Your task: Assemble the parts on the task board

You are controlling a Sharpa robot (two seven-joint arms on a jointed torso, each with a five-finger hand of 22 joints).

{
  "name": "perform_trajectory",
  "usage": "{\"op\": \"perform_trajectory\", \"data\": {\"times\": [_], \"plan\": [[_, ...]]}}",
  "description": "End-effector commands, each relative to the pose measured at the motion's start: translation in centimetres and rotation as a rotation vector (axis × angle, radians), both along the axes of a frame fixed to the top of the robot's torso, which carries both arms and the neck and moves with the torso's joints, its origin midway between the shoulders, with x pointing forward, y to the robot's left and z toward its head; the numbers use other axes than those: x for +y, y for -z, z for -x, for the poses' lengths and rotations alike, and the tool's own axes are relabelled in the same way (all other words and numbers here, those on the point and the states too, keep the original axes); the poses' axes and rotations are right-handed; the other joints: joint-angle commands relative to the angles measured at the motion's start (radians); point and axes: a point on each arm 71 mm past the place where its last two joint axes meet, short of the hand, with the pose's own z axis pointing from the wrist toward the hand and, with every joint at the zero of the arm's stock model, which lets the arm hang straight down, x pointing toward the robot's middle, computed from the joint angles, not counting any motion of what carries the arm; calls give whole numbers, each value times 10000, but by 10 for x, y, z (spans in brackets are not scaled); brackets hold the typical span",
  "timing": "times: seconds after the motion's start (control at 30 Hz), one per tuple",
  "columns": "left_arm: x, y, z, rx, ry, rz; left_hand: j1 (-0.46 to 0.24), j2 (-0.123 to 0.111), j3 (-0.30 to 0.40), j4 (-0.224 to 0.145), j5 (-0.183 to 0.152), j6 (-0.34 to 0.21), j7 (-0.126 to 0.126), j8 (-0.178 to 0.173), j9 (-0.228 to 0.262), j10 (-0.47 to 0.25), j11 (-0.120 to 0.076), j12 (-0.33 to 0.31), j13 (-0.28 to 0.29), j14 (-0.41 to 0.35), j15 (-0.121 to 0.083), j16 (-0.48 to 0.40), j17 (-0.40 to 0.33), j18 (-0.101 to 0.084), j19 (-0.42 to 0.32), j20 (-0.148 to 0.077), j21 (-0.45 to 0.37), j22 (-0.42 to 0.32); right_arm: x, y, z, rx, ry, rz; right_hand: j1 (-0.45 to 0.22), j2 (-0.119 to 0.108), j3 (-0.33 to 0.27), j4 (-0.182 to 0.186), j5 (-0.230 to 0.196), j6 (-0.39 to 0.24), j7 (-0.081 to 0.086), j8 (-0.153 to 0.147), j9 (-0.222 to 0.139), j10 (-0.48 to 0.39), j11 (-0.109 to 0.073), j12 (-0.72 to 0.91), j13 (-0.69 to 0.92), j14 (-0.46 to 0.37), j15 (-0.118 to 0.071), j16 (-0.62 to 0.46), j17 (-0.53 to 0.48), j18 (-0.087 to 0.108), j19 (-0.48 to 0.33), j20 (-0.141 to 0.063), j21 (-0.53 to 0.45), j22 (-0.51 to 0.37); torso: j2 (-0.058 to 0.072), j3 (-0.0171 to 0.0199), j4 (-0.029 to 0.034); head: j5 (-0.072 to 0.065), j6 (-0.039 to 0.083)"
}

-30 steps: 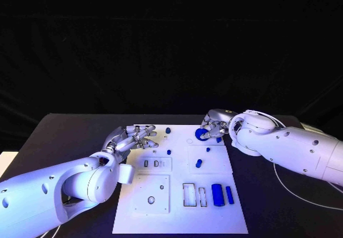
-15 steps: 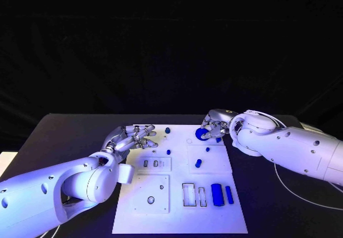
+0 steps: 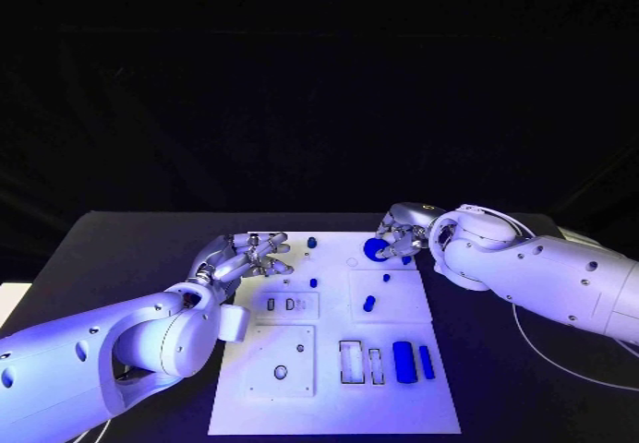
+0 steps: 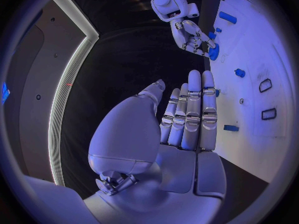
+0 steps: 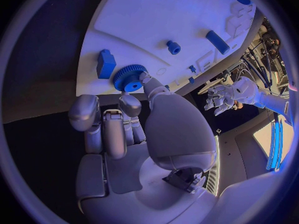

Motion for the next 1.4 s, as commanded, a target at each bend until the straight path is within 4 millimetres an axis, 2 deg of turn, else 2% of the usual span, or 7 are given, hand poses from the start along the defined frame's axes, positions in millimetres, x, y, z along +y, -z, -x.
{"op": "perform_trajectory", "data": {"times": [0.03,0.13,0.33,0.77,0.97,1.17,1.4], "plan": [[-2,-1,0,-70,185,98,138,-1,3,-39,0,52,34,-46,9,3,30,-51,5,-75,9,31,9,159,18,-20,1,10,-1,4,1,137,-2,222,141,5,-5,-29,219,1,5,21,10,-89,-21,20,78,664,84,17,605,-186,-6,54,51,10,-1,-9,6,-32,-6],[-2,-1,0,-69,186,98,138,-1,3,-39,0,52,34,-46,9,3,30,-51,5,-75,9,31,9,159,18,-20,1,10,-1,4,1,163,-8,233,322,126,148,-105,349,101,-10,77,32,-69,-45,95,177,664,67,20,616,-187,1,47,63,30,1,-5,3,-20,-12],[-2,-1,0,-70,186,99,144,3,10,-46,1,55,33,-48,10,4,29,-53,5,-81,8,42,19,160,19,-21,1,12,1,4,1,162,-97,167,580,498,741,-225,-148,632,-130,325,125,87,-148,362,475,668,-9,29,645,-191,19,-12,94,71,-5,-12,1,-28,-16],[-1,-2,1,-66,182,95,150,7,16,-51,1,56,32,-49,10,4,28,-54,4,-84,7,50,27,160,20,-22,2,14,13,-5,6,-806,-344,-304,362,636,1202,-165,-336,1075,-302,449,217,364,-286,728,845,686,-131,62,725,-218,97,-126,175,209,-6,-22,13,-26,-7],[2,-1,0,-79,124,75,152,8,18,-53,1,56,32,-49,10,4,28,-54,4,-85,6,52,28,160,20,-23,2,14,34,-11,17,-1372,-740,-487,103,532,1256,-47,-395,1061,-299,393,215,357,-284,671,829,686,-134,57,722,-221,104,-141,177,204,-4,-17,17,-9,27],[8,0,-3,-105,-30,17,162,10,26,-62,2,58,31,-51,9,5,27,-56,3,-89,5,62,38,161,21,-24,3,17,66,-16,26,-1706,-1291,-511,28,510,1288,-7,-442,1060,-299,375,216,353,-284,649,825,682,-135,46,705,-220,102,-143,173,196,3,-16,41,30,17],[13,1,-7,-134,-209,-52,164,11,29,-65,2,59,31,-51,9,5,26,-57,3,-91,4,64,40,161,21,-24,4,17,101,-16,30,-1979,-1815,-460,15,514,1304,3,-454,1063,-302,371,217,358,-286,654,833,679,-136,37,690,-217,94,-143,164,178,10,-16,22,38,24]]}}
